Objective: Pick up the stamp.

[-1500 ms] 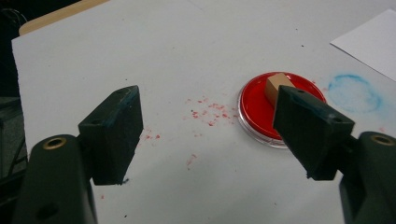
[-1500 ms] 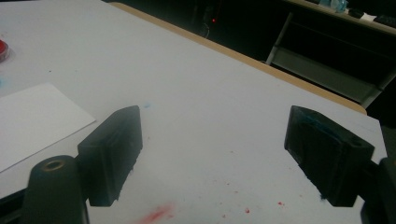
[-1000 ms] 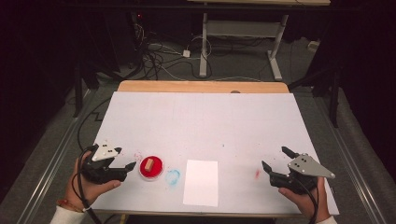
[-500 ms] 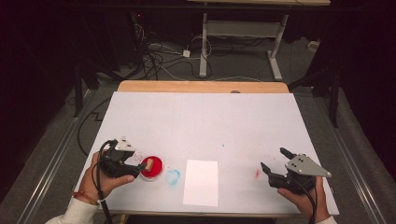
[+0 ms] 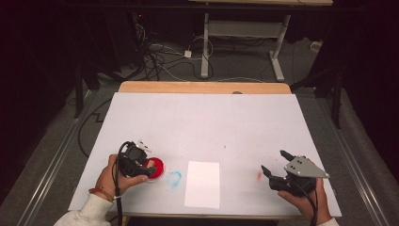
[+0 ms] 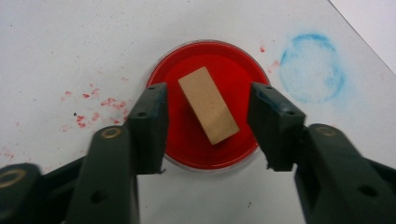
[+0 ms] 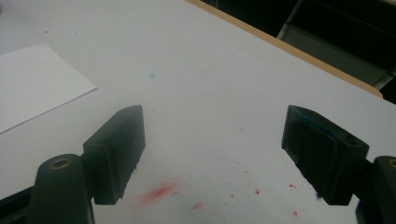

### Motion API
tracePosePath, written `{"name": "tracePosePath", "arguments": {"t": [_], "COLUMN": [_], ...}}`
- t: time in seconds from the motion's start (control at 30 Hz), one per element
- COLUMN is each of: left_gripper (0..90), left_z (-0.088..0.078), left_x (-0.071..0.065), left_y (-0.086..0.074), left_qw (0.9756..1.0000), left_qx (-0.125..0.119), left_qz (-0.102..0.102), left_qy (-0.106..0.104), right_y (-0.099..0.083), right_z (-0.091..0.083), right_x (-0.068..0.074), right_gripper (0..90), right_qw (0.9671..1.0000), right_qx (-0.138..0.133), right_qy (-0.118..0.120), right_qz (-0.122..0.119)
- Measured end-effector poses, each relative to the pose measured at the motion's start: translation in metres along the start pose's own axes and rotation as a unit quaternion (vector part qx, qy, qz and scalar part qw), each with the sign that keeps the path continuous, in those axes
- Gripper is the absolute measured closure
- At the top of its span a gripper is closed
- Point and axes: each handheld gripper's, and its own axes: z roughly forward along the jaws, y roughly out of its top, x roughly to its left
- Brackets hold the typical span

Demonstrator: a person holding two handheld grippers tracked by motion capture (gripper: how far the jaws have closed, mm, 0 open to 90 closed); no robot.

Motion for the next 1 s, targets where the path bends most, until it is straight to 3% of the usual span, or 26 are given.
{"name": "tracePosePath", "arguments": {"t": [0.1,0.43,0.57,0.63,0.83,1.0], "left_gripper": [55.9,56.5,64.4,73.0,73.9,74.0], "left_z": [0.0009,0.0058,0.0068,0.0069,0.0081,0.0086], "left_x": [0.0019,0.0052,0.006,0.0057,0.0059,0.0018], "left_y": [0.0002,0.0045,0.0054,0.0057,0.0058,0.0075], "left_qw": [1.0,0.9999,0.9999,1.0,0.9999,0.9991], "left_qx": [0.001,0.007,0.005,0.008,0.01,0.021], "left_qz": [-0.001,-0.007,-0.011,-0.005,0.006,0.035], "left_qy": [-0.003,0.0,-0.002,-0.004,-0.004,0.012], "right_y": [-0.0003,-0.0002,-0.0002,0.0,0.0002,0.0005], "right_z": [0.0003,0.0013,0.0012,0.0009,0.0007,0.0004], "right_x": [0.0006,0.0019,0.0022,0.0021,0.0021,0.0021], "right_gripper": [22.7,23.2,23.5,23.7,23.9,24.0], "right_qw": [1.0,0.9999,0.9999,1.0,0.9999,0.9999], "right_qx": [0.003,0.006,0.006,0.005,0.004,0.003], "right_qy": [0.0,0.004,0.005,0.005,0.006,0.006], "right_qz": [-0.004,-0.008,-0.009,-0.007,-0.007,-0.008]}}
